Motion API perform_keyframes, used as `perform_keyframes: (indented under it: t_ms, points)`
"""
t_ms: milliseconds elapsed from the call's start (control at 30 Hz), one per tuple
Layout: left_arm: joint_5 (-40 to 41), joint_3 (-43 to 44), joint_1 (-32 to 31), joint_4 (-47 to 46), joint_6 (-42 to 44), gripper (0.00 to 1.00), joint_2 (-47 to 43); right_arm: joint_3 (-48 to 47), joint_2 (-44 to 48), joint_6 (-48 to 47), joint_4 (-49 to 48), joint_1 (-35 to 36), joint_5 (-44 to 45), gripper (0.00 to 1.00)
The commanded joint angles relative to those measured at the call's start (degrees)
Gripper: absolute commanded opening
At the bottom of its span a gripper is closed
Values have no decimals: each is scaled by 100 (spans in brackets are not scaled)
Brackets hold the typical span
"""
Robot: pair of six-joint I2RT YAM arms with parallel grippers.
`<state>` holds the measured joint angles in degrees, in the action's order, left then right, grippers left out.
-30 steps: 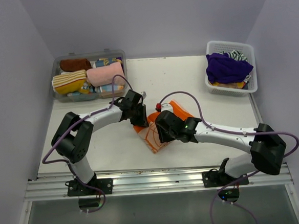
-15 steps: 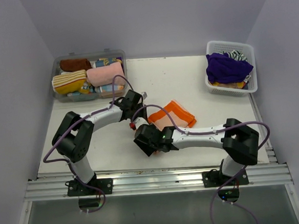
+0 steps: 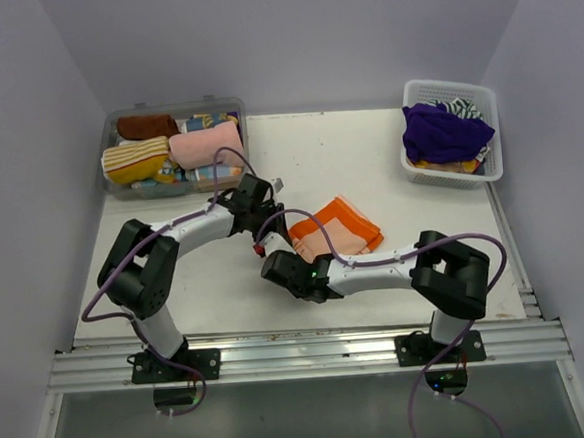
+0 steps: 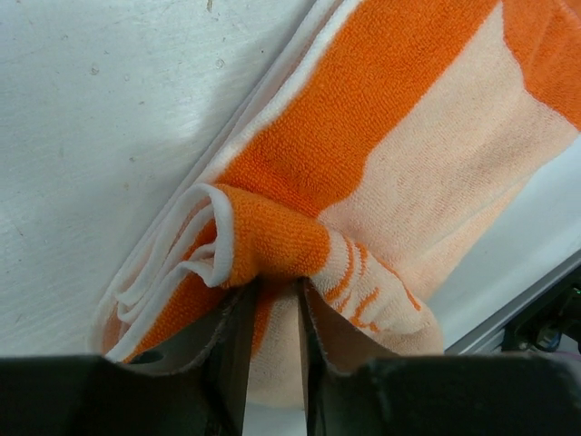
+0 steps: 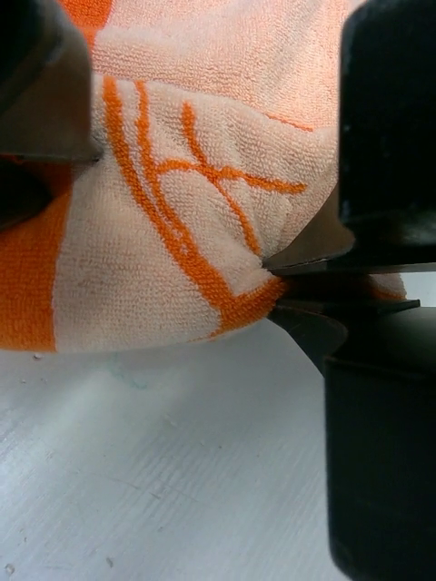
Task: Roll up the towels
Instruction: Roll the towel
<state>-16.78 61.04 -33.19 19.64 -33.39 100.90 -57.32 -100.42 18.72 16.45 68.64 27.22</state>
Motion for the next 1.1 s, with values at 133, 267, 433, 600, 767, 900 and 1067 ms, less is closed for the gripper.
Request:
perform_keyframes:
  t_ms: [133, 267, 433, 600, 767, 900, 1067]
  points:
    - [-941, -57, 611, 49, 8, 38, -746, 283, 242, 351, -414, -132, -753, 0]
    - [-1161, -83, 875, 136, 8, 41, -993, 335, 426, 509, -493, -228, -1069, 0]
    - [-1346, -232, 1208, 137, 60, 44, -1362, 546, 699, 668, -757, -518, -1771, 0]
    - [-1337, -250, 1561, 374, 148, 56, -1705, 740, 945, 808, -1056, -869, -2431, 0]
    - [-1258, -460, 1684, 419, 114, 66, -2039, 889, 1121, 1081, -1301, -1107, -2879, 0]
    - [-1460, -856, 1684, 111, -80, 68, -2092, 977, 1218, 1257, -1425, -1256, -3275, 0]
    - [-1627, -1207, 1632, -267, -309, 79, -2180, 1257, 1420, 1617, -1758, -1423, -3715, 0]
